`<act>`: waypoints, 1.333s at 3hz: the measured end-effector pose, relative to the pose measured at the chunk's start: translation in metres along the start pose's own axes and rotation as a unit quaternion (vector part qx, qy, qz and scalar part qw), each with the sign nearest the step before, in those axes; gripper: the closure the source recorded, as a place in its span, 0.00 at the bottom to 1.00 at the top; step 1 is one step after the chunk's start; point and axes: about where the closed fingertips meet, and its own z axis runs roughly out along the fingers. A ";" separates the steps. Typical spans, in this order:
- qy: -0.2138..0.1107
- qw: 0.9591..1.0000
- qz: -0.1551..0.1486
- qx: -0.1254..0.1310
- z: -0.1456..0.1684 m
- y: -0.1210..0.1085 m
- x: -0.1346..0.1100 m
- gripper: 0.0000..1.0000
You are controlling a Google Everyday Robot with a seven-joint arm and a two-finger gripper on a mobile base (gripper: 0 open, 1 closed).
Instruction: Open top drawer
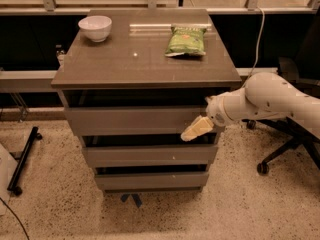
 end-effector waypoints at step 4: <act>0.050 0.997 -0.034 -0.045 0.016 0.013 0.012 0.72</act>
Offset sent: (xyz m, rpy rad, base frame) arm 0.0484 0.0213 -0.0311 -0.0092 0.0772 0.0830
